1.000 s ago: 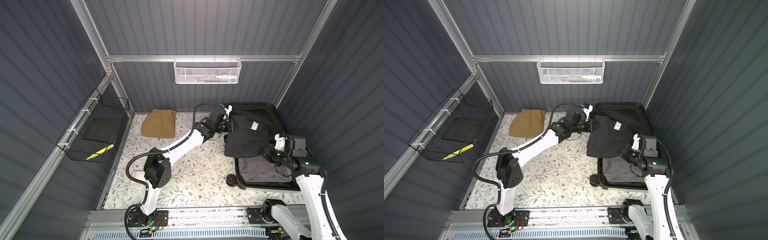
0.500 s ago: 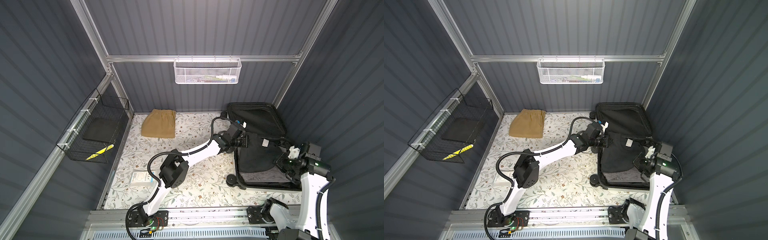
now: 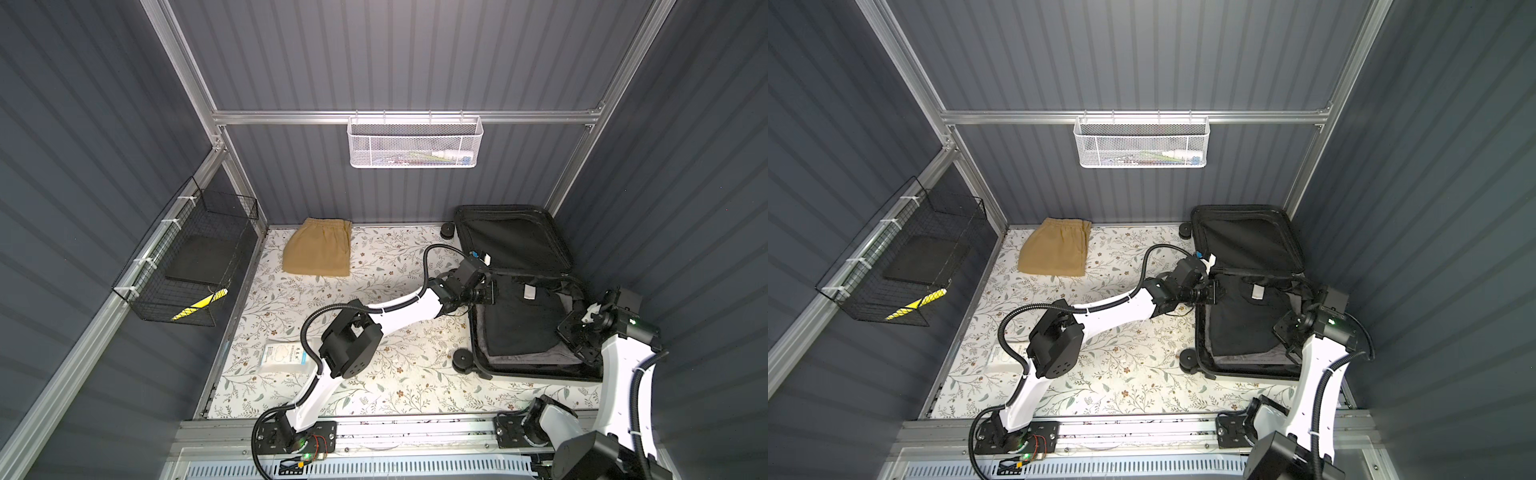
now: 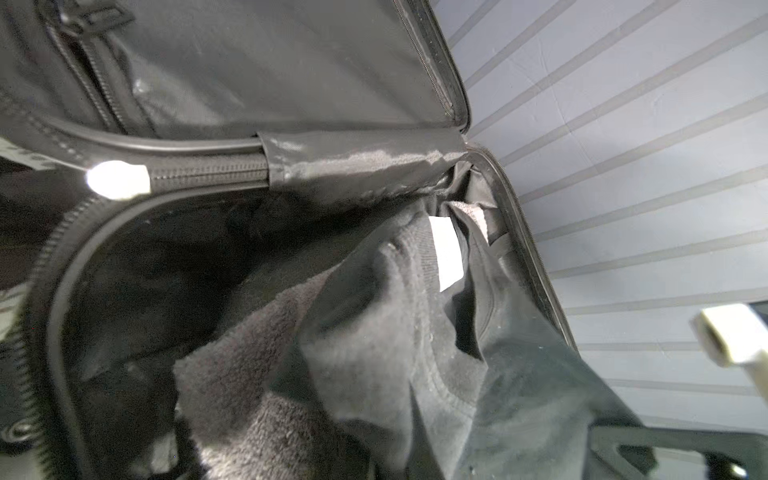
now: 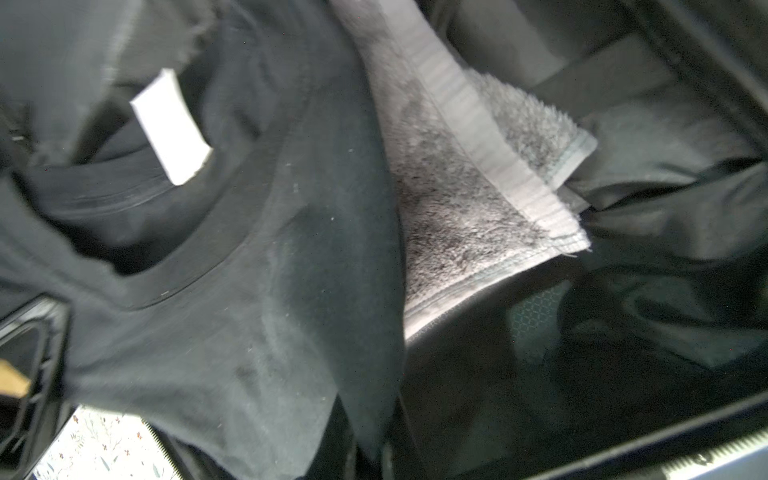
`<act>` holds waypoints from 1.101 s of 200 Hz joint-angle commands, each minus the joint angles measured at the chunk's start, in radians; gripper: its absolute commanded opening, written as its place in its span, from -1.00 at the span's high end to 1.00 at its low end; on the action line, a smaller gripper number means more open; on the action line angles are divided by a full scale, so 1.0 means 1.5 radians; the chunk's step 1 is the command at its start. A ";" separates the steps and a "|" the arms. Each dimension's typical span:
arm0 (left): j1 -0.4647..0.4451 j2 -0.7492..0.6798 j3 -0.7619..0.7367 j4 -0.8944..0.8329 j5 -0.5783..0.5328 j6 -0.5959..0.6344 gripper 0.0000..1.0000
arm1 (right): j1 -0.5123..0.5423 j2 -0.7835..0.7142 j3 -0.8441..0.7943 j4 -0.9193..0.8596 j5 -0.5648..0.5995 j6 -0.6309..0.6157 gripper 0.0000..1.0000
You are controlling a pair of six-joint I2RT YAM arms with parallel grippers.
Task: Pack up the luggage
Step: 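Lower the T-shirt onto the grey towel and open both grippers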
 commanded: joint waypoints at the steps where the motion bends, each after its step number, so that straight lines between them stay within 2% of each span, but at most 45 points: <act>1: 0.001 0.019 0.004 0.035 -0.003 -0.006 1.00 | -0.017 0.012 -0.012 0.025 -0.010 0.004 1.00; 25: 0.001 0.038 0.015 0.022 0.005 -0.004 1.00 | -0.029 0.023 -0.018 0.033 -0.013 0.014 1.00; 30: 0.002 0.041 0.016 0.019 0.008 -0.003 0.90 | -0.032 0.025 -0.019 0.035 -0.014 0.016 1.00; 41: 0.003 0.044 0.018 0.014 0.014 -0.002 0.52 | -0.039 0.031 -0.020 0.038 -0.020 0.019 1.00; 44: 0.003 0.045 0.018 0.013 0.016 -0.002 0.41 | -0.041 0.032 -0.020 0.038 -0.021 0.020 0.93; 63: 0.004 0.040 0.014 0.009 0.020 0.000 -0.41 | -0.055 0.039 -0.016 0.038 -0.031 0.023 0.20; 68: 0.005 0.036 0.014 0.008 0.020 0.003 -0.59 | -0.059 0.039 -0.012 0.039 -0.034 0.026 0.05; 72: 0.005 0.034 0.014 0.006 0.019 0.004 -0.92 | -0.061 0.040 -0.008 0.036 -0.036 0.028 -0.04; 75: 0.006 0.034 0.014 0.006 0.021 0.006 -0.99 | -0.062 0.040 -0.006 0.036 -0.036 0.029 -0.10; 88: 0.011 0.028 0.020 0.000 0.029 0.012 -1.00 | -0.067 0.038 0.021 0.027 -0.039 0.044 -0.28; 107: 0.019 0.022 0.038 -0.011 0.045 0.016 -0.99 | -0.067 0.030 0.081 0.017 -0.044 0.076 -0.42; 144: 0.027 0.006 0.074 -0.033 0.074 0.024 -0.99 | -0.067 0.023 0.176 0.015 -0.072 0.121 -0.50; 152: 0.029 0.003 0.082 -0.043 0.075 0.029 -0.99 | -0.067 0.021 0.179 0.022 -0.109 0.125 -0.51; 182: 0.045 -0.015 0.107 -0.102 0.054 0.053 -0.99 | -0.064 0.005 0.125 0.062 -0.177 0.140 -0.51; 220: 0.078 -0.057 0.086 -0.132 0.041 0.080 -0.99 | -0.061 -0.031 -0.028 0.136 -0.207 0.154 -0.52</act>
